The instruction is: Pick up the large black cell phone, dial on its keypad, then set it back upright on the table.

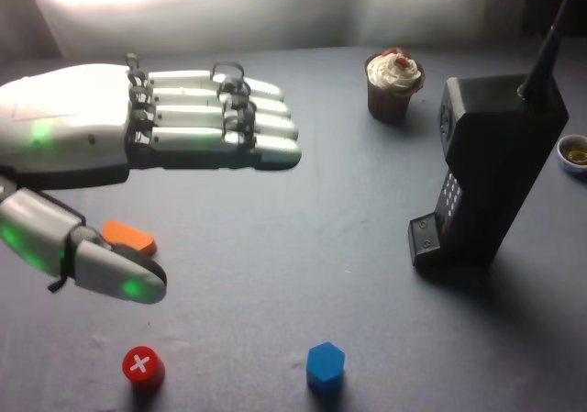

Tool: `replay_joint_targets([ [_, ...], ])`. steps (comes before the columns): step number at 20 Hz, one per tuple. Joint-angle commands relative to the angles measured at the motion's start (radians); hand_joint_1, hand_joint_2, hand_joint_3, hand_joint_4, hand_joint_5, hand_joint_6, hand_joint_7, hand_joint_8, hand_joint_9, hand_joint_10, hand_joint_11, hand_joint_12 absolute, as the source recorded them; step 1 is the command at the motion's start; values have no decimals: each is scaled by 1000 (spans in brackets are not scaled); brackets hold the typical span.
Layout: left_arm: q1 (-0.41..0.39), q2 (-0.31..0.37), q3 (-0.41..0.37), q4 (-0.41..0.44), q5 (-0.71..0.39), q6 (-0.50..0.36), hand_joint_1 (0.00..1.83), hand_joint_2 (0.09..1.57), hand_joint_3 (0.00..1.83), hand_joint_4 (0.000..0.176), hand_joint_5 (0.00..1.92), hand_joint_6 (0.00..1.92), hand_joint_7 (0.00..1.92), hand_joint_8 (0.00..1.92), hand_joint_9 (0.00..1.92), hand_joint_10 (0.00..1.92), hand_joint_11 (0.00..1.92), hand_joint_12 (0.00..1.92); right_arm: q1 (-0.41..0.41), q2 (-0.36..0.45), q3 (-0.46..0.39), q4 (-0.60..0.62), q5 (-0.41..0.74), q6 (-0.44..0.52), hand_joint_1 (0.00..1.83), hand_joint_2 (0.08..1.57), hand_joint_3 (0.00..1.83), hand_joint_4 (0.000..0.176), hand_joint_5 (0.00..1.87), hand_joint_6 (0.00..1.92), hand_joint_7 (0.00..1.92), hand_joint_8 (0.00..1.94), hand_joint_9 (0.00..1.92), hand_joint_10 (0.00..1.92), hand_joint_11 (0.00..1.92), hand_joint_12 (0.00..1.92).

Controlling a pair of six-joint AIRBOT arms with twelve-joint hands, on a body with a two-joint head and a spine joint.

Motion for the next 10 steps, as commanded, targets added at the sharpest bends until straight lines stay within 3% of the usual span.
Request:
replay_joint_targets([
  [1,-19,5,-1,-82,-83,0,0,1114,6,0,87,2,99,3,61,4,0,169,10,0,7,9,118,2,146,1070,10,0,141,3,165,4,177,7,0,606],
  [5,-21,5,-1,-81,-90,0,0,1123,3,0,60,3,62,3,23,2,4,70,79,-22,37,30,117,-9,119,1082,4,0,149,1,179,2,187,2,0,638],
  [10,-27,8,-6,-76,-97,0,0,1095,0,0,107,4,95,2,75,5,0,269,251,-74,104,11,4,-97,167,1058,0,0,119,0,146,0,166,2,0,607],
])
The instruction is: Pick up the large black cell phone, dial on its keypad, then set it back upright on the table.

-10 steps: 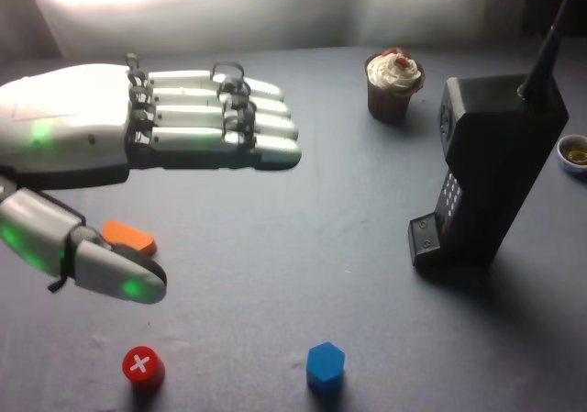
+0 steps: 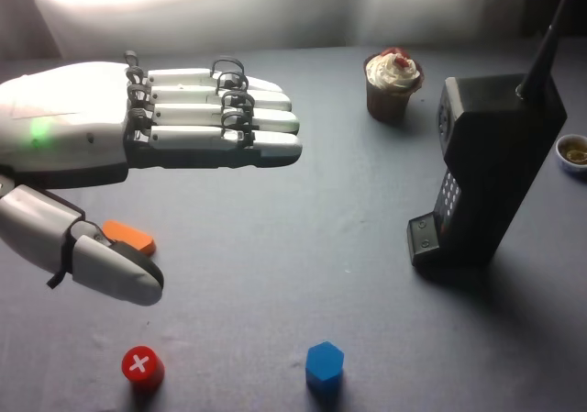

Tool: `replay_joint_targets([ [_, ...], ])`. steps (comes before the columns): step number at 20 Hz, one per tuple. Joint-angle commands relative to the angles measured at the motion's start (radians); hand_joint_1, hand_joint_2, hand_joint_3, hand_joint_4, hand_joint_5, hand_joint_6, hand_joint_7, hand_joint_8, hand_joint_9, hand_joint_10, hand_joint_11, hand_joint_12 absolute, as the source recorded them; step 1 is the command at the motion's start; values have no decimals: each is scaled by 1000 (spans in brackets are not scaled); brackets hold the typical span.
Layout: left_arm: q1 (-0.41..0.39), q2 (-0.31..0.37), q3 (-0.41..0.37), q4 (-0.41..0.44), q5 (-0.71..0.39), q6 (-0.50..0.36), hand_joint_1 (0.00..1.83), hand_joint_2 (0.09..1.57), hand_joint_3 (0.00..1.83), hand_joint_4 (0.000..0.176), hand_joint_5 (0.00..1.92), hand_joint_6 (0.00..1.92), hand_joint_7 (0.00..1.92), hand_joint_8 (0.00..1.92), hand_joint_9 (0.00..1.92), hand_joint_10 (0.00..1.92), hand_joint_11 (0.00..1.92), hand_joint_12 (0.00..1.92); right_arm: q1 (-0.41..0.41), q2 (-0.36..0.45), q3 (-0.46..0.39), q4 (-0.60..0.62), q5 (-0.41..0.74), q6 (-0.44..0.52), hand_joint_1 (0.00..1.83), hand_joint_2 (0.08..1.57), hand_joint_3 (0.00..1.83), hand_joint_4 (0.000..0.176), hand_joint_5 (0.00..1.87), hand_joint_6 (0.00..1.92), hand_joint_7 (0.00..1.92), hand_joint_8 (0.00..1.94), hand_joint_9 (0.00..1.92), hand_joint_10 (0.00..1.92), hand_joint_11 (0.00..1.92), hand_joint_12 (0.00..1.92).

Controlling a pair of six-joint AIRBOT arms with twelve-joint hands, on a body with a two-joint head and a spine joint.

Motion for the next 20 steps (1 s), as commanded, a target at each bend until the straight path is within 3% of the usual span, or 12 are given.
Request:
replay_joint_targets([
  [1,-24,8,-7,-85,-94,-1,0,1086,0,0,104,1,95,1,82,4,0,295,12,-8,16,-59,41,-10,177,1052,0,0,111,0,135,0,153,1,0,587],
  [5,-33,16,-3,-46,-94,-14,0,1098,4,0,101,4,101,5,81,4,0,215,82,-53,78,-159,-33,-19,284,1005,0,0,112,1,149,4,166,3,0,645],
  [15,-41,17,-8,25,-85,-17,0,1125,1,0,115,1,142,2,113,1,0,284,317,-82,163,-179,-213,-81,564,995,0,0,58,0,57,1,55,2,0,386],
  [18,-42,20,-3,35,-100,-13,0,1125,1,0,83,1,110,2,84,1,0,235,347,-94,173,-186,-225,-106,630,970,0,0,51,0,55,0,57,1,0,396],
  [20,-41,25,3,32,-102,-12,0,1122,0,0,79,0,108,0,77,1,0,241,369,-103,174,-196,-237,-111,652,954,0,0,1,0,2,0,3,0,0,256],
])
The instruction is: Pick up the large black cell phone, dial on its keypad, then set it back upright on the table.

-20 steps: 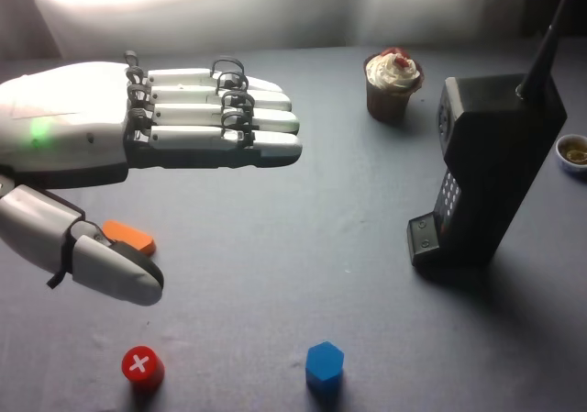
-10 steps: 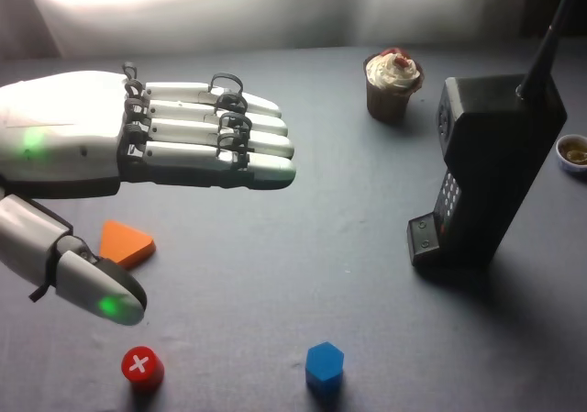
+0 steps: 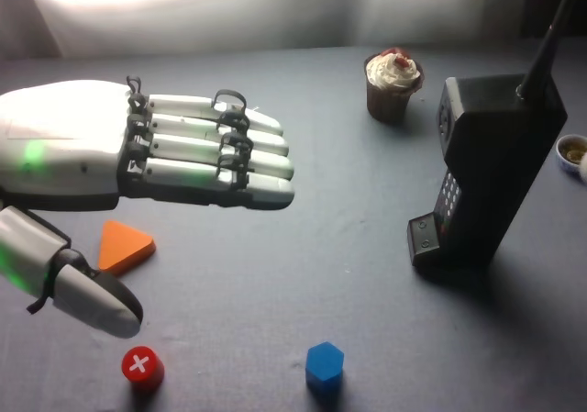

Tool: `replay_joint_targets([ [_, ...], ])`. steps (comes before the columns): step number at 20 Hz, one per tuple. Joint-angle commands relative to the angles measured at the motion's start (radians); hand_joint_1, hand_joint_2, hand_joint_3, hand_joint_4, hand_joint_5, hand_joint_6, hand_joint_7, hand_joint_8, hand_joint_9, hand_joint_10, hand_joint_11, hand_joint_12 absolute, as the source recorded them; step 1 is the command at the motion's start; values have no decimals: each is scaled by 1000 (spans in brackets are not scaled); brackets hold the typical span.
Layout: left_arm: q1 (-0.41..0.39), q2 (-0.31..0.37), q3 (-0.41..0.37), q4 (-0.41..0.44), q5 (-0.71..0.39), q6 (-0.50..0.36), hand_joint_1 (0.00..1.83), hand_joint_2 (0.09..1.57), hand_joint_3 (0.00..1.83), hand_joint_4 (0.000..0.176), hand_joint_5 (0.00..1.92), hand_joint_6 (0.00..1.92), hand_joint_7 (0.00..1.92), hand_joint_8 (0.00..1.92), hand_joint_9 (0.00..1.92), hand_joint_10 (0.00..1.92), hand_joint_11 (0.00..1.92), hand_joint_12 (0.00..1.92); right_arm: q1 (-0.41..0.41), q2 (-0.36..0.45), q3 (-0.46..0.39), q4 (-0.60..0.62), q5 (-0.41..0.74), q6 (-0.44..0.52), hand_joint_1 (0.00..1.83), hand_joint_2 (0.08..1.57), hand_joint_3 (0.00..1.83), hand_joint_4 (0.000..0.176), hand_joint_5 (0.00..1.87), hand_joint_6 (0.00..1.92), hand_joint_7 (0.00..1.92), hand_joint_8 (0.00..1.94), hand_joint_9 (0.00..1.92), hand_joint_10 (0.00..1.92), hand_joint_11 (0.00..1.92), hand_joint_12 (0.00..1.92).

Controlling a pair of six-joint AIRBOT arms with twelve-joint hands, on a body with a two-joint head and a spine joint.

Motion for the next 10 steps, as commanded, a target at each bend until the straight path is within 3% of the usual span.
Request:
replay_joint_targets([
  [1,-18,15,3,-97,-79,4,0,1123,0,0,92,3,115,2,87,4,0,263,15,5,2,-23,115,4,712,936,0,0,0,0,0,0,0,0,0,219],
  [8,-8,15,25,-137,-88,8,0,1128,1,0,93,2,119,5,94,5,0,272,74,-31,-2,-24,78,0,961,882,0,0,75,13,24,3,3,0,0,292],
  [10,-13,14,33,-141,-89,9,0,1126,0,0,94,1,127,5,100,5,0,287,81,-42,4,-37,67,-1,950,888,0,0,34,2,1,0,0,0,0,215],
])
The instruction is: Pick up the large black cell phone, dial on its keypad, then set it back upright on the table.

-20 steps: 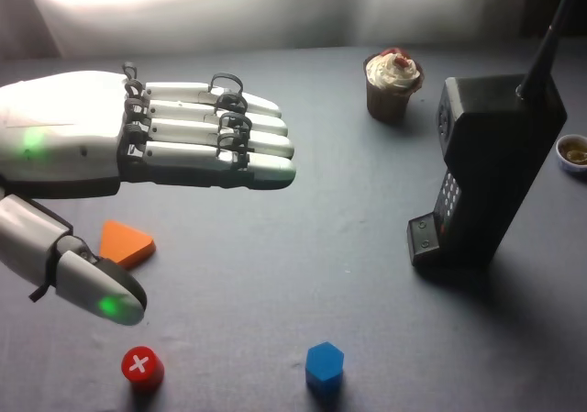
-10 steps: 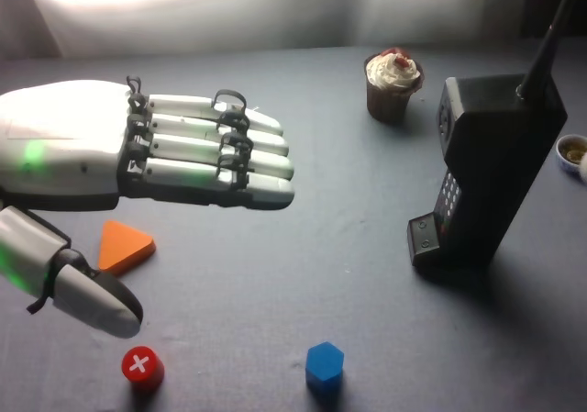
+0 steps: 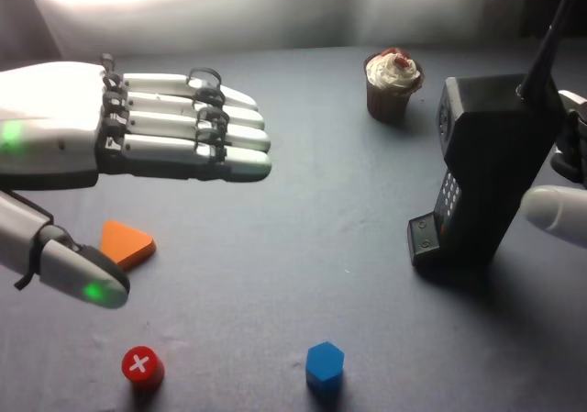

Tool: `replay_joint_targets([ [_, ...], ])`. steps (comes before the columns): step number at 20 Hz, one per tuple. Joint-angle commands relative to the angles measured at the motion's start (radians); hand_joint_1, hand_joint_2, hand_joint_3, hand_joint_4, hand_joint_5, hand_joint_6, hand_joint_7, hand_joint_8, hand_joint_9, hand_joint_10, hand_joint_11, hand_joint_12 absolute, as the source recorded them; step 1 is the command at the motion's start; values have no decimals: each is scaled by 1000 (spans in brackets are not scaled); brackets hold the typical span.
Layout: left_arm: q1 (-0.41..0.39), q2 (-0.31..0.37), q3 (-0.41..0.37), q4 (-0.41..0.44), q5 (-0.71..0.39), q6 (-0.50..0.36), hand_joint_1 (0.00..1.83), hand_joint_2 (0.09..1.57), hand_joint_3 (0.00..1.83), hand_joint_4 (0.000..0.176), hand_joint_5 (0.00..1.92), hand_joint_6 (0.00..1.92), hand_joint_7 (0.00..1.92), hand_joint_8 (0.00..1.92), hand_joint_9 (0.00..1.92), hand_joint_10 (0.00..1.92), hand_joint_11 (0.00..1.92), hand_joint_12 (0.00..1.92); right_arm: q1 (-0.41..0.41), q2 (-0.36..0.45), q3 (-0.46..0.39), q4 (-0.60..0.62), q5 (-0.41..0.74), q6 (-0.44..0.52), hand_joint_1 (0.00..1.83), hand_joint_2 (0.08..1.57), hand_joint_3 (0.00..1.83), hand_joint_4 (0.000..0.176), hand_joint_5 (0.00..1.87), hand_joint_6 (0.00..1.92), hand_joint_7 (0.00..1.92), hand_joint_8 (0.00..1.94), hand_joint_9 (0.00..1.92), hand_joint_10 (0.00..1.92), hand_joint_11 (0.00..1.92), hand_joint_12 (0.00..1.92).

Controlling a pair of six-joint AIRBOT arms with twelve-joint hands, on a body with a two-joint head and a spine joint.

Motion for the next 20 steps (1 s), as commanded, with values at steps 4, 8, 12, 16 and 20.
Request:
replay_joint_targets([
  [4,-34,3,-1,-80,-88,0,0,1125,0,0,91,2,120,0,90,1,0,259,59,-12,30,-42,74,8,940,915,4,0,0,0,0,0,0,0,0,145],
  [8,-34,2,3,-77,-89,-1,0,1123,0,0,101,6,123,1,92,2,0,250,103,-23,58,-49,36,7,927,929,1,0,0,0,0,0,0,0,0,154],
  [12,-34,3,6,-90,-87,-1,0,1124,0,0,85,1,111,2,83,1,0,238,137,-29,78,-62,12,7,856,939,1,0,0,0,0,0,0,0,0,68],
  [16,-34,2,5,-81,-91,-5,0,1130,0,0,88,1,111,2,84,1,0,226,144,-32,70,-77,8,1,798,944,3,0,0,0,0,0,0,0,1,52],
  [20,-28,3,8,-73,-94,-10,0,1130,0,0,82,0,105,0,78,0,0,218,175,-36,57,-87,-18,-2,808,958,9,0,0,0,0,0,0,0,1,54],
])
